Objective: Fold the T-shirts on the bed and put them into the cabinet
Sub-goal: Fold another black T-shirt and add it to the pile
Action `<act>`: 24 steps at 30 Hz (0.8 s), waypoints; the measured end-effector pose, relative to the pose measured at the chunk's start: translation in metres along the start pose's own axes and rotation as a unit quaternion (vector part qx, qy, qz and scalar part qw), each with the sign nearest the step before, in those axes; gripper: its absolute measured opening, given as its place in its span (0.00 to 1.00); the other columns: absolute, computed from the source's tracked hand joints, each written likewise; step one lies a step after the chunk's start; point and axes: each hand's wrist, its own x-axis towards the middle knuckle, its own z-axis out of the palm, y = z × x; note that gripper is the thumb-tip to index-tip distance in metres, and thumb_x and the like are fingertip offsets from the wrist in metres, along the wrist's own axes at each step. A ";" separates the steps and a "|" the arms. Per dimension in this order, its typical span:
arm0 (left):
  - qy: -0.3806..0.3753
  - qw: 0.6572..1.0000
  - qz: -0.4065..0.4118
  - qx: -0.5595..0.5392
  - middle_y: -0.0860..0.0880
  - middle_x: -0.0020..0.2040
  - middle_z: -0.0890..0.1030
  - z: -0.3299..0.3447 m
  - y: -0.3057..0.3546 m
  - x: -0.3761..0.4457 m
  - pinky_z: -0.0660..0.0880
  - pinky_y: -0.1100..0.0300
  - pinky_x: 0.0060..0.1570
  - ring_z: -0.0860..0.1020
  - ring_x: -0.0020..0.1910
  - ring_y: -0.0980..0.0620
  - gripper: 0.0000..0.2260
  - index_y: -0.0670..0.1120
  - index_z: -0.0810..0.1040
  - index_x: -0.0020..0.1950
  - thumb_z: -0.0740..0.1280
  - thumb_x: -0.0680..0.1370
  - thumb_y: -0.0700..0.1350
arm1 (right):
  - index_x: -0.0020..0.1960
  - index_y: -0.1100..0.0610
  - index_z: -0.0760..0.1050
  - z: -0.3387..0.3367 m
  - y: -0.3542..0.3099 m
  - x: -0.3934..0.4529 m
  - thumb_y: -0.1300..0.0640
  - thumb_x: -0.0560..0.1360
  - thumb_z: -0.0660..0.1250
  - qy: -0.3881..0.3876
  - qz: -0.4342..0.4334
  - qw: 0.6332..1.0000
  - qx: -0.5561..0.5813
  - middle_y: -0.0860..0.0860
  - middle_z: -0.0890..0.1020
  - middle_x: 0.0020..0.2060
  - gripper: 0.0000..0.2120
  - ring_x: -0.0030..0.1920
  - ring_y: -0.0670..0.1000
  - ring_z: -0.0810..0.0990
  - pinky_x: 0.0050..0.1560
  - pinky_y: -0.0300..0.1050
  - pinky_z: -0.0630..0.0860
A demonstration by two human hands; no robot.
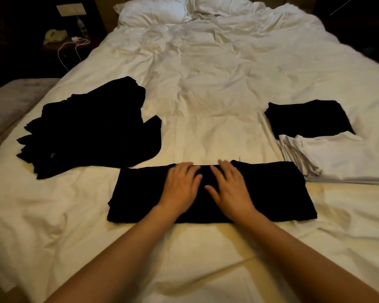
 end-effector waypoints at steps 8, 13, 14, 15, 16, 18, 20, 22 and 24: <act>-0.168 0.974 -0.108 0.109 0.45 0.82 0.43 0.011 0.006 -0.039 0.38 0.46 0.78 0.39 0.81 0.47 0.45 0.52 0.44 0.82 0.21 0.71 0.71 | 0.80 0.52 0.56 0.017 0.011 -0.019 0.28 0.77 0.37 -0.114 0.038 0.990 -0.076 0.55 0.59 0.79 0.41 0.80 0.55 0.52 0.76 0.55 0.42; -0.159 0.960 -0.184 0.138 0.45 0.83 0.45 -0.002 -0.036 -0.051 0.38 0.44 0.78 0.40 0.81 0.44 0.44 0.53 0.43 0.82 0.27 0.72 0.73 | 0.81 0.48 0.47 0.003 0.050 -0.037 0.25 0.73 0.28 -0.108 0.078 0.987 -0.085 0.52 0.50 0.80 0.44 0.80 0.53 0.43 0.77 0.54 0.38; -0.158 0.957 -0.200 0.142 0.45 0.83 0.45 -0.005 -0.044 -0.053 0.38 0.43 0.78 0.40 0.81 0.44 0.45 0.53 0.43 0.82 0.27 0.71 0.74 | 0.81 0.48 0.45 0.000 0.059 -0.040 0.25 0.72 0.27 -0.107 0.085 0.987 -0.082 0.52 0.48 0.81 0.45 0.80 0.53 0.42 0.77 0.53 0.37; -0.156 0.954 -0.213 0.145 0.44 0.83 0.44 -0.009 -0.050 -0.054 0.38 0.43 0.78 0.40 0.81 0.43 0.46 0.53 0.43 0.82 0.26 0.70 0.75 | 0.81 0.48 0.43 -0.004 0.066 -0.043 0.25 0.71 0.25 -0.106 0.095 0.986 -0.083 0.51 0.47 0.81 0.46 0.80 0.52 0.41 0.77 0.52 0.35; -0.156 0.951 -0.225 0.144 0.44 0.82 0.44 -0.011 -0.054 -0.056 0.37 0.43 0.77 0.39 0.81 0.43 0.47 0.53 0.43 0.82 0.26 0.69 0.75 | 0.81 0.47 0.42 -0.007 0.071 -0.046 0.25 0.70 0.25 -0.106 0.105 0.985 -0.086 0.51 0.47 0.81 0.46 0.80 0.52 0.40 0.77 0.52 0.35; -0.156 0.949 -0.239 0.134 0.44 0.82 0.44 -0.013 -0.057 -0.057 0.36 0.43 0.77 0.39 0.80 0.42 0.48 0.54 0.42 0.82 0.25 0.67 0.76 | 0.81 0.48 0.42 -0.012 0.078 -0.051 0.25 0.70 0.25 -0.099 0.121 0.983 -0.095 0.51 0.46 0.81 0.47 0.80 0.51 0.39 0.77 0.52 0.34; -0.156 0.949 -0.244 0.126 0.44 0.82 0.44 -0.013 -0.056 -0.057 0.37 0.43 0.77 0.39 0.81 0.42 0.49 0.54 0.42 0.82 0.25 0.66 0.77 | 0.81 0.49 0.43 -0.015 0.080 -0.052 0.25 0.70 0.26 -0.093 0.132 0.983 -0.088 0.51 0.46 0.81 0.46 0.80 0.51 0.39 0.77 0.53 0.34; -0.159 0.949 -0.244 0.124 0.44 0.82 0.44 -0.012 -0.056 -0.057 0.37 0.43 0.78 0.39 0.80 0.42 0.50 0.54 0.42 0.82 0.24 0.66 0.77 | 0.81 0.49 0.43 -0.017 0.080 -0.053 0.26 0.71 0.28 -0.108 0.129 0.983 -0.079 0.51 0.45 0.81 0.45 0.80 0.51 0.38 0.77 0.53 0.34; -0.164 0.947 -0.244 0.130 0.44 0.82 0.43 -0.014 -0.055 -0.056 0.37 0.43 0.77 0.39 0.80 0.42 0.50 0.54 0.41 0.82 0.23 0.65 0.77 | 0.81 0.50 0.48 -0.019 0.080 -0.052 0.28 0.74 0.32 -0.107 0.118 0.985 -0.067 0.52 0.50 0.80 0.43 0.80 0.52 0.42 0.78 0.54 0.37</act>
